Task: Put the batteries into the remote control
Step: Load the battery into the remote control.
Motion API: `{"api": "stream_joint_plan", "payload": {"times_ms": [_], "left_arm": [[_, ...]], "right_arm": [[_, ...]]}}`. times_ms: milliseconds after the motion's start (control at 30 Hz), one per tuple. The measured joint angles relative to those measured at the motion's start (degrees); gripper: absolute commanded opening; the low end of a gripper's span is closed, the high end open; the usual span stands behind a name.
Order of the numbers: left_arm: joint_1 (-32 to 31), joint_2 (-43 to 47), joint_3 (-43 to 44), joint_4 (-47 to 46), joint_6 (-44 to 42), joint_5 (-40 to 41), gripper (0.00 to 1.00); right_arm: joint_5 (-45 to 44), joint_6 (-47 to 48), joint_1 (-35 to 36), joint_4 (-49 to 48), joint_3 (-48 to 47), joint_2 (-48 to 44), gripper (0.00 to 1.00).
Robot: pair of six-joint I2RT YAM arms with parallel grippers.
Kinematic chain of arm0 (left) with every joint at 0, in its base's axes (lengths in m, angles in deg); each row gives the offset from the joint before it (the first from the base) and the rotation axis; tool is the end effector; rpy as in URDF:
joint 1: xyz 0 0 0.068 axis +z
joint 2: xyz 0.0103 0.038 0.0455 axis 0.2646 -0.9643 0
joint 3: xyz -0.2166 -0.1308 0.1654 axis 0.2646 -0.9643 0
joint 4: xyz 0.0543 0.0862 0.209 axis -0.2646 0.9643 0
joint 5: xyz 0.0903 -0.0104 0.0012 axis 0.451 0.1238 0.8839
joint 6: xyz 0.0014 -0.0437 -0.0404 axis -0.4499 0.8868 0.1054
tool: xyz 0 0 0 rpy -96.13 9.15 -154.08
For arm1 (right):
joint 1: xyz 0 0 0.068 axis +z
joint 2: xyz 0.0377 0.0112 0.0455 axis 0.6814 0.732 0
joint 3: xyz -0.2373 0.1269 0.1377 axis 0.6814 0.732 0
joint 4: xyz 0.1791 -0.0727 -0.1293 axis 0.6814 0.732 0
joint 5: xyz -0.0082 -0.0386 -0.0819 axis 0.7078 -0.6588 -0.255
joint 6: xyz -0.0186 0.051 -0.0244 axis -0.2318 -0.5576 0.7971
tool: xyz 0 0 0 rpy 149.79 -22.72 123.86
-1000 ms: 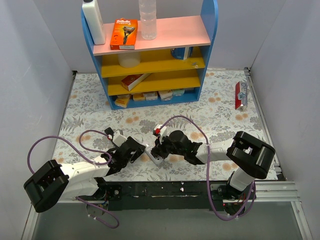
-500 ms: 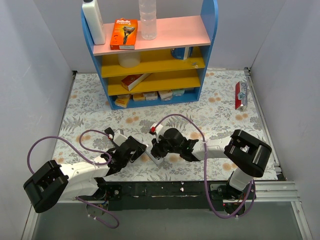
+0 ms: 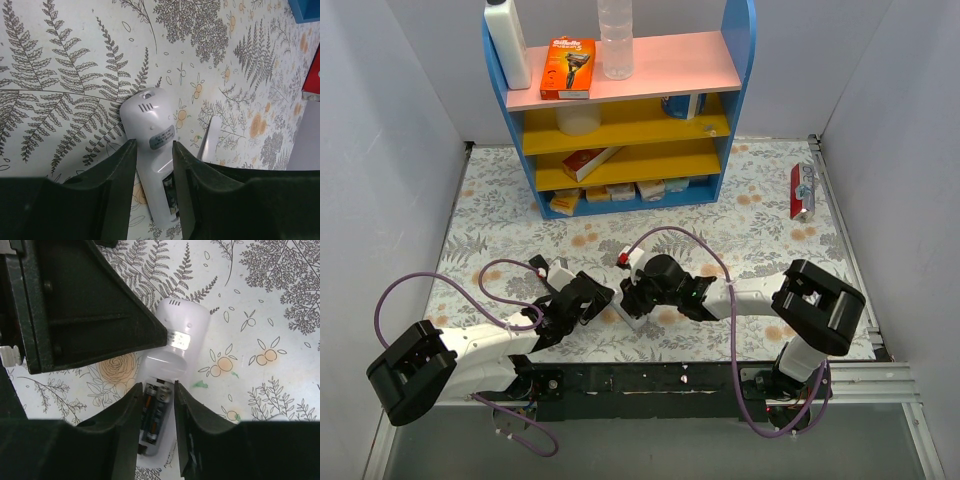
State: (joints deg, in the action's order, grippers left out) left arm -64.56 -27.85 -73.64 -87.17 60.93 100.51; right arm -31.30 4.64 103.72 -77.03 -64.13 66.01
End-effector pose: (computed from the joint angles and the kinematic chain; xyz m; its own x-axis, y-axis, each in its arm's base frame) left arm 0.1152 -0.1069 0.1816 -0.2743 -0.9596 0.0625 -0.6069 0.1223 -0.7853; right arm 0.1533 0.2791 0.2139 -0.3953 -0.3460 -0.8509 -0.8383 0.5146 0.1802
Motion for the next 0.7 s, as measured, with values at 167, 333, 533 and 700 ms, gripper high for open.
{"api": "stream_joint_plan", "payload": {"times_ms": [167,333,533,700], "left_arm": [[0.0,0.5,0.0,0.2,0.0,0.0,0.34],[0.0,1.2,0.0,0.5,0.0,0.0,0.34],[0.0,1.6,0.0,1.5,-0.2,0.0,0.34],[0.0,1.6,0.0,2.1,-0.7,0.0,0.34]], "right_arm": [[0.0,0.4,0.0,2.4,-0.2,-1.5,0.45],[0.2,1.7,0.0,5.0,-0.9,-4.0,0.45],[4.6,12.5,0.0,7.5,-1.8,-7.6,0.5],[12.9,24.1,-1.1,14.1,-4.9,-7.3,0.46]]}}
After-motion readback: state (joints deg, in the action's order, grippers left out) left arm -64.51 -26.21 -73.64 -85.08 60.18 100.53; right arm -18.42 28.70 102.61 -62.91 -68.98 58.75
